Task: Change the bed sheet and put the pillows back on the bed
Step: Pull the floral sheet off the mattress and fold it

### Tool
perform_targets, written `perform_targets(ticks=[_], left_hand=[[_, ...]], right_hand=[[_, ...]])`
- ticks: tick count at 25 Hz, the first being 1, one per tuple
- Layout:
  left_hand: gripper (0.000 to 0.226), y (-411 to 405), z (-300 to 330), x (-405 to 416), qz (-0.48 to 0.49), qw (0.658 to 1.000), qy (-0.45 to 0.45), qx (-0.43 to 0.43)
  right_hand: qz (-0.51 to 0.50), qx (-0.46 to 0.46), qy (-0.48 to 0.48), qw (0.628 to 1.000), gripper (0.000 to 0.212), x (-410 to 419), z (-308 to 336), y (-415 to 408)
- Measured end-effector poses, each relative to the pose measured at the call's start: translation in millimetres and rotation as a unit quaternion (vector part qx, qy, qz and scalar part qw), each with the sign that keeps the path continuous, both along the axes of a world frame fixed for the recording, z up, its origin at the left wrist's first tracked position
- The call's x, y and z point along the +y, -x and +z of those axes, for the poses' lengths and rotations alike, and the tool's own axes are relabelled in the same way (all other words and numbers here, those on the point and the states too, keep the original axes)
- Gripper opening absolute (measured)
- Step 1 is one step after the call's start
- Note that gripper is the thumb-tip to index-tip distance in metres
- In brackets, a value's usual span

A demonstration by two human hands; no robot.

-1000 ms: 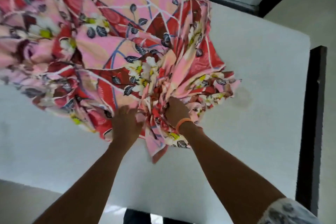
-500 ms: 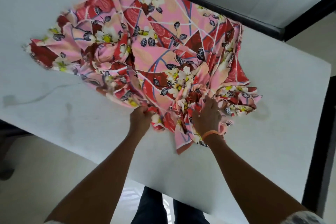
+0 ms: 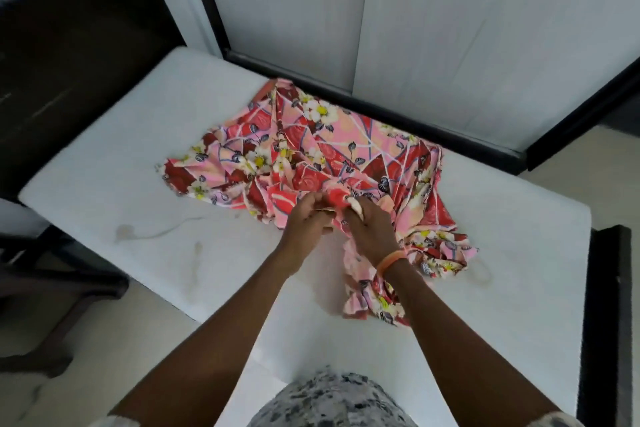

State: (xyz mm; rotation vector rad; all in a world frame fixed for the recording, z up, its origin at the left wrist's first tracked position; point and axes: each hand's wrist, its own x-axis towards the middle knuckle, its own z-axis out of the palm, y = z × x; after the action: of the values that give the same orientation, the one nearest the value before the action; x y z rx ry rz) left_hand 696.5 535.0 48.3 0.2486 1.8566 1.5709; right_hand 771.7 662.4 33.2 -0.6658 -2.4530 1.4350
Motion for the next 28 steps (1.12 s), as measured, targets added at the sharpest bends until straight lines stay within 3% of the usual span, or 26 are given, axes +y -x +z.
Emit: perform_targets(ticks=[3,5,10,12,14,17,20,23,26,28], left_hand=[[0.057,-12.0,26.8,9.4,-0.076,0.990,0.006,0.119],[0.067,-17.5,42.6,14.0,-0.067,0.979,0.022,0.191],[0.026,-16.0,66.1,2.4,-0.019,0.941,0.061,0.332],[0.022,-10.1,74.4,-8.0,0.008,0.918,0.083,0.389],[0.024,1.2,84.7,-22.8,0.022,0.899,0.100,0.426],[0.019,22.8,101.2,-50.6,0.066,0.889,0.104,0.441],[0.026,45.6,121.0,-73.0,0.076,0.905,0.082,0.410],[0.033,69.3,132.4,-96.2,0.043,0.930,0.030,0.364],[0.029,94.5,143.3,-118.9,0.014,0.940,-0.016,0.339],[0.020,118.1,151.8,-136.8,-0.031,0.938,-0.035,0.344]], right_hand=[[0.036,-0.015,0.058,0.998,0.047,15.2,43.2,8.6],[0.054,-0.014,0.073,0.996,0.056,30.6,62.6,9.7],[0.158,-0.108,0.137,0.972,0.077,49.4,97.3,13.8],[0.172,-0.128,0.141,0.967,0.077,41.7,105.9,20.4],[0.124,-0.098,0.137,0.978,0.067,35.3,109.9,27.6],[0.023,-0.015,-0.024,0.999,0.058,41.3,109.4,33.2],[-0.010,-0.073,-0.185,0.980,0.058,33.1,119.8,48.9],[0.019,-0.098,-0.195,0.976,0.059,-11.0,138.5,78.8],[0.139,-0.012,-0.109,0.984,0.060,-72.1,157.5,99.7],[0.179,0.042,-0.158,0.970,0.036,-109.3,162.1,119.5]])
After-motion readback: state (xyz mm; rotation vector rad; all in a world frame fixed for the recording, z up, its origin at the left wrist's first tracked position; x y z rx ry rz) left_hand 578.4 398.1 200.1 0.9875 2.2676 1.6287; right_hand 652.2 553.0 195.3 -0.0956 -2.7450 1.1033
